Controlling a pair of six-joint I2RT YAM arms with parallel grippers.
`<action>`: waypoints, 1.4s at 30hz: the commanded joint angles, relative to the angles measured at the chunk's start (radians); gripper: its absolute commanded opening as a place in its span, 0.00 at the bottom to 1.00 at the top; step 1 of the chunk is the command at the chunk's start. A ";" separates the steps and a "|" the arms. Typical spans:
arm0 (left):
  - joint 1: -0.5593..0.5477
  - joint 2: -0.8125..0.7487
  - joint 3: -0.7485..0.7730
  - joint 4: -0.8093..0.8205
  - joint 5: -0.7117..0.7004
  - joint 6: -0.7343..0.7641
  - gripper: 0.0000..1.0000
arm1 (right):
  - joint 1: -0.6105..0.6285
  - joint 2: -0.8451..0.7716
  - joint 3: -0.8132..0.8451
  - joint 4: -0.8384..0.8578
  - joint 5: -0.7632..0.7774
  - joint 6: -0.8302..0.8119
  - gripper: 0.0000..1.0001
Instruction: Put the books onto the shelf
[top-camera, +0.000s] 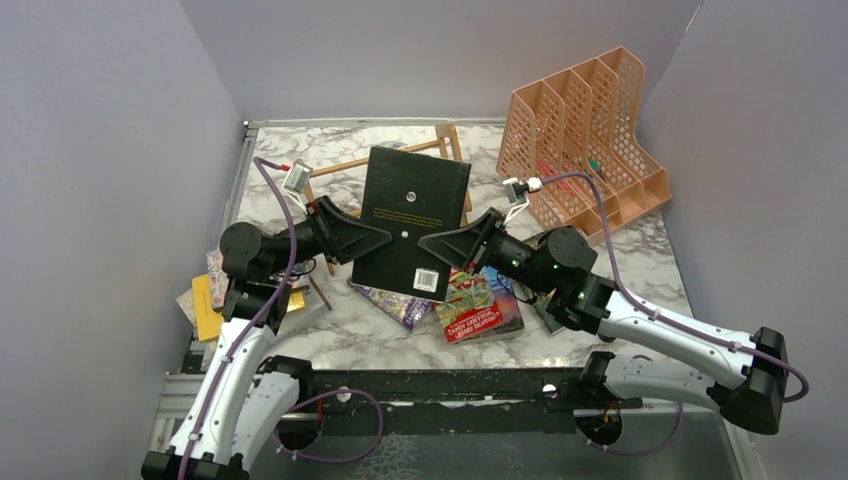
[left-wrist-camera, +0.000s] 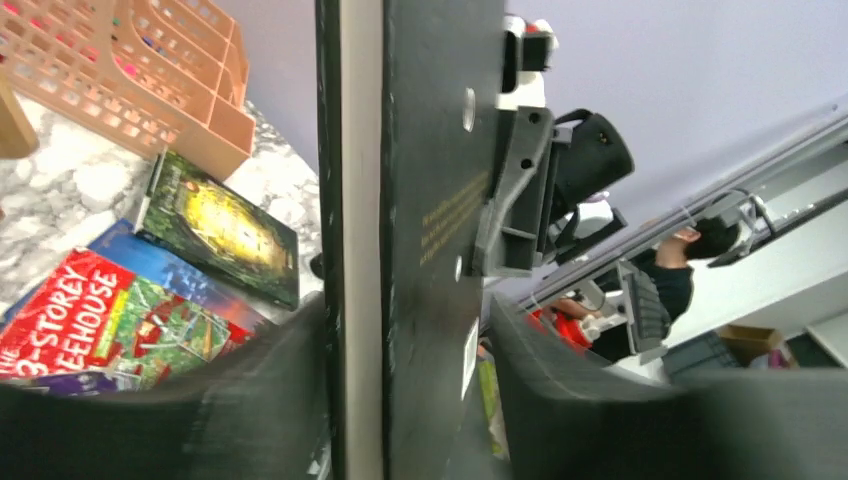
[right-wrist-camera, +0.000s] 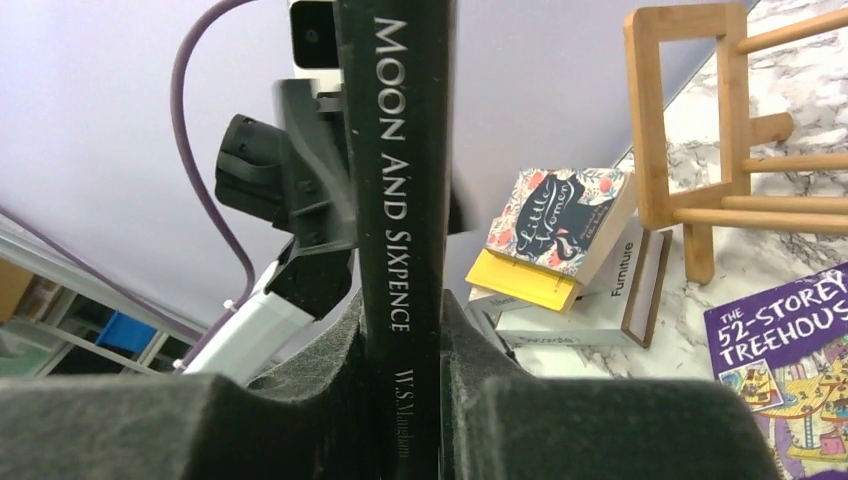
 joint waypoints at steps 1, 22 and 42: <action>-0.006 0.019 0.056 -0.156 -0.086 0.169 0.78 | 0.015 0.004 0.064 0.061 0.019 -0.072 0.01; -0.005 -0.012 0.575 -1.141 -1.137 0.777 0.95 | 0.026 0.741 0.850 -0.514 0.507 -0.512 0.01; -0.013 -0.063 0.764 -1.243 -1.223 0.860 0.97 | 0.116 1.226 1.289 -0.445 0.698 -0.634 0.01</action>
